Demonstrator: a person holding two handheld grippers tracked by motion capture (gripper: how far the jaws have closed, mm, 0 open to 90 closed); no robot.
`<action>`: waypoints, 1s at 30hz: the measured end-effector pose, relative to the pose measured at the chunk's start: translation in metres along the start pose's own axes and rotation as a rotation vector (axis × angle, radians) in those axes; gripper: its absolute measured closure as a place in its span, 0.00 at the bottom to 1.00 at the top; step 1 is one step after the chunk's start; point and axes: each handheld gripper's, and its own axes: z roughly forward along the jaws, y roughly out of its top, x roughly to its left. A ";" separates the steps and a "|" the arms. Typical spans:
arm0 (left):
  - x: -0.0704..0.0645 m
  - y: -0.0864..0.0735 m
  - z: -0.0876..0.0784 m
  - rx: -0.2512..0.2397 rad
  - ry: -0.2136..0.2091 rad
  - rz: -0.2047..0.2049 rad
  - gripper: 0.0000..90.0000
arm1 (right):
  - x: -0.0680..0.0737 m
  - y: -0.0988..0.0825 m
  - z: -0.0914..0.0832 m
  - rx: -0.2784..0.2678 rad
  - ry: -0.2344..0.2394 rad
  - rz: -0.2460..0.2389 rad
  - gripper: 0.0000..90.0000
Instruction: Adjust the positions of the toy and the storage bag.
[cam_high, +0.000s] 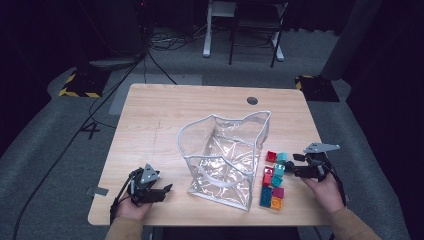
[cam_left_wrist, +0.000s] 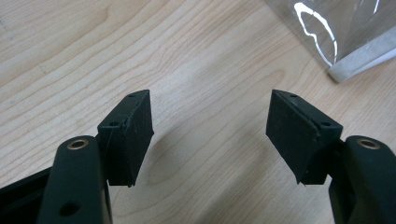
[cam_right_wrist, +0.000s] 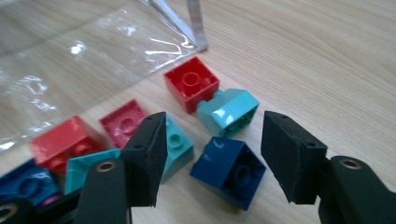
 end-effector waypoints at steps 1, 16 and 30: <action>0.000 0.000 0.001 0.006 0.000 -0.005 0.36 | -0.001 0.001 0.003 0.002 -0.004 -0.001 0.45; 0.005 -0.005 0.003 -0.015 -0.016 -0.021 0.34 | -0.010 0.014 0.040 0.086 -0.022 -0.052 0.47; 0.005 -0.005 0.004 -0.015 -0.020 -0.028 0.34 | -0.021 0.016 0.045 0.115 -0.090 -0.026 0.65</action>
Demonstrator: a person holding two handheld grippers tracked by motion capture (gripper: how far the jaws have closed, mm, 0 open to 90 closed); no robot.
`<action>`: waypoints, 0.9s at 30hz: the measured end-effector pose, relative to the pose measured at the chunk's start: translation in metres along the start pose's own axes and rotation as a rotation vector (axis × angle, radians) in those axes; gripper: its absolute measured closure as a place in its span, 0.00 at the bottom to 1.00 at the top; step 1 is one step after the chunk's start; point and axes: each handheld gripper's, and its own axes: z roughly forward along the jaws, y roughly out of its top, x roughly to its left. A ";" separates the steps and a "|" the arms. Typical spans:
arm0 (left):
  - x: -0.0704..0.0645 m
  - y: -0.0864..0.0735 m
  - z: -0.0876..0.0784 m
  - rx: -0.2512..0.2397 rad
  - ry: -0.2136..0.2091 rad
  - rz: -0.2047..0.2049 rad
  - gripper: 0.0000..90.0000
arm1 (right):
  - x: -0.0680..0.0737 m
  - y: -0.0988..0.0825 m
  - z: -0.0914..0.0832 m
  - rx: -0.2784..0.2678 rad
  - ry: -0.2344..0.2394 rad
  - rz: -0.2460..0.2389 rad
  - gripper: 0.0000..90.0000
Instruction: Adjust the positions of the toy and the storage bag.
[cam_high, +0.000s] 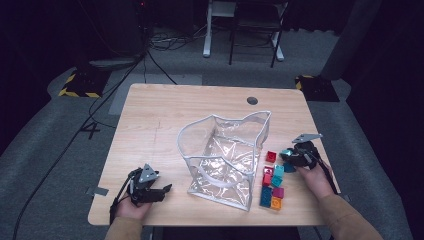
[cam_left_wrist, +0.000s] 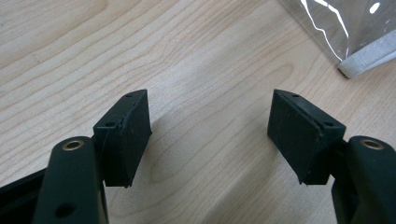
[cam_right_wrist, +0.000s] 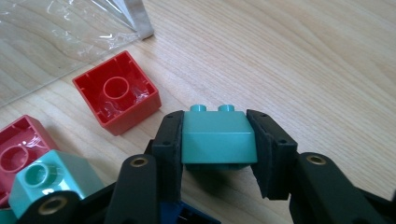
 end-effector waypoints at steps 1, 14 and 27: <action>0.000 0.000 0.000 -0.001 -0.002 -0.003 0.34 | 0.000 0.000 0.000 0.000 0.000 0.000 0.65; 0.003 0.003 0.003 0.005 -0.005 0.000 0.30 | 0.004 0.012 -0.034 -0.083 0.063 0.027 0.65; 0.007 0.006 0.006 0.007 0.008 -0.018 0.26 | 0.017 0.034 -0.085 -0.171 0.112 0.040 0.65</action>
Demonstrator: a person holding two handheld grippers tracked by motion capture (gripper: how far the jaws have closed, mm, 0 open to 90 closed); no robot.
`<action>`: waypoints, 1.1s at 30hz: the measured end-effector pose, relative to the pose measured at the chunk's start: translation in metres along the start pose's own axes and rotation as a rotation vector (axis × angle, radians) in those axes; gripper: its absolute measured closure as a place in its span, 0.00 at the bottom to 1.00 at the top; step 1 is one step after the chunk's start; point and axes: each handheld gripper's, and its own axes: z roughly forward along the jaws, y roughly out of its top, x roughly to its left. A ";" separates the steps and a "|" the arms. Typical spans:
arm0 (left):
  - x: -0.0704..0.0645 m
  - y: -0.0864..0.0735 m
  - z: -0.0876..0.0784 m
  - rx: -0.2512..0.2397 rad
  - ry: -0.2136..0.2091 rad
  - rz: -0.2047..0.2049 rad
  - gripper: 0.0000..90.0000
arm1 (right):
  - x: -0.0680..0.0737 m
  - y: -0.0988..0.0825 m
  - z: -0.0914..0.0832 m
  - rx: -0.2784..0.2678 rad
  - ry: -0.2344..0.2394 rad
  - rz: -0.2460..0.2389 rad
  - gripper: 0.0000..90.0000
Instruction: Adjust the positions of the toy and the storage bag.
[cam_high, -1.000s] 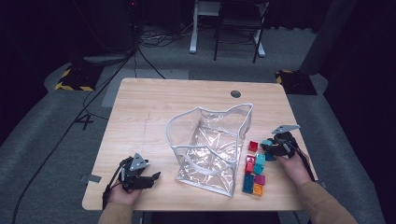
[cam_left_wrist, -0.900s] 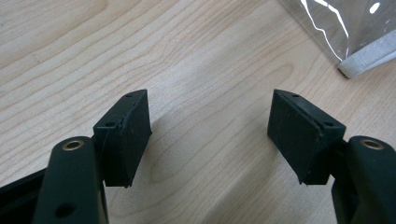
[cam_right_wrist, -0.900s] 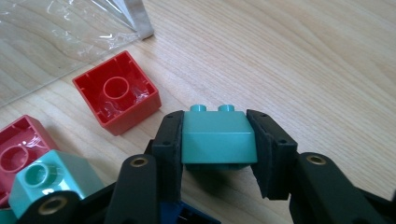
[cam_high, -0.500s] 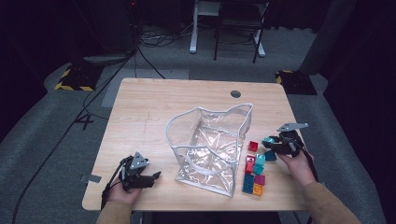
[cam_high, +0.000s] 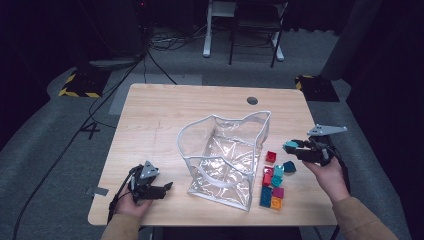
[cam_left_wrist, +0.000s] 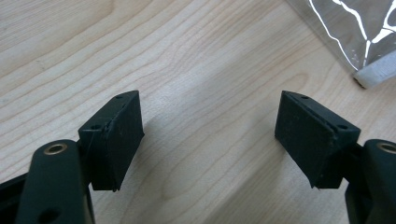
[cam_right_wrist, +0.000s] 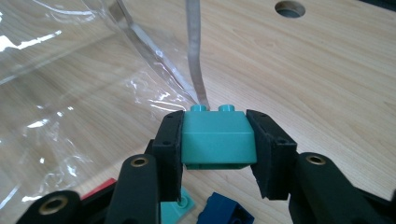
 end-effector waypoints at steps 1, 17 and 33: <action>0.000 0.000 0.000 0.003 0.005 0.001 0.26 | 0.001 0.002 -0.003 -0.006 0.007 0.006 0.65; 0.004 0.001 0.001 0.004 0.022 -0.023 0.24 | 0.013 0.044 -0.046 -0.048 0.047 -0.025 0.65; 0.006 0.000 0.000 0.005 0.036 -0.033 0.24 | 0.034 0.109 -0.049 -0.090 0.122 -0.092 0.65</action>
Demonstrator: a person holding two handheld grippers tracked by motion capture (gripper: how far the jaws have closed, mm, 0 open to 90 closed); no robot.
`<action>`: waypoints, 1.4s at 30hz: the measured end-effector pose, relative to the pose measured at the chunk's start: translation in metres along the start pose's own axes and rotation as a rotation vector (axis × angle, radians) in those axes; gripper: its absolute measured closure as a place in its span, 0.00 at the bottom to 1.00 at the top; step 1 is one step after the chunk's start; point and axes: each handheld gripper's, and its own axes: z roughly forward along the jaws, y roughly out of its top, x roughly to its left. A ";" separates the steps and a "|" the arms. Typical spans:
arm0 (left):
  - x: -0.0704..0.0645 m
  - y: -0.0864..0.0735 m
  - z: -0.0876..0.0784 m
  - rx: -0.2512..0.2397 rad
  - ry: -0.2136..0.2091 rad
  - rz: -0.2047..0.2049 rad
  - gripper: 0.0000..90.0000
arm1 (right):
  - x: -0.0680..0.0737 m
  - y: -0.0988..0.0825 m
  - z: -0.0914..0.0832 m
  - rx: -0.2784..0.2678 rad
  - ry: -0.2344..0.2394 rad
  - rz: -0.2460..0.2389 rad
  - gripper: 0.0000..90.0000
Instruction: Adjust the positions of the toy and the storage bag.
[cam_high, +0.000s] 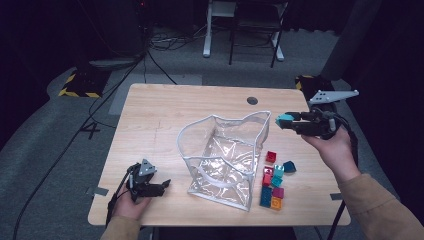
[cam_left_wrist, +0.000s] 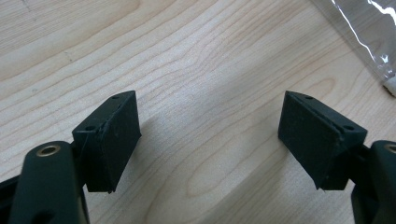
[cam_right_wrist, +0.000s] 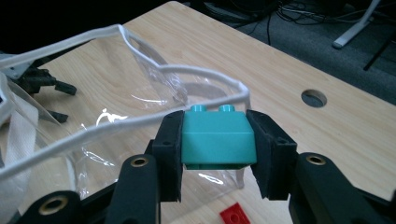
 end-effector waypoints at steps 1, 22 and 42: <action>0.000 0.000 0.000 0.000 0.000 0.000 0.24 | 0.000 0.000 0.000 0.000 0.000 0.000 0.65; 0.000 0.000 0.000 -0.001 0.001 -0.002 0.24 | 0.044 0.062 0.031 0.041 0.070 -0.090 0.65; 0.000 0.000 0.000 -0.001 0.002 -0.002 0.24 | 0.093 0.087 0.098 0.168 0.153 -0.212 0.65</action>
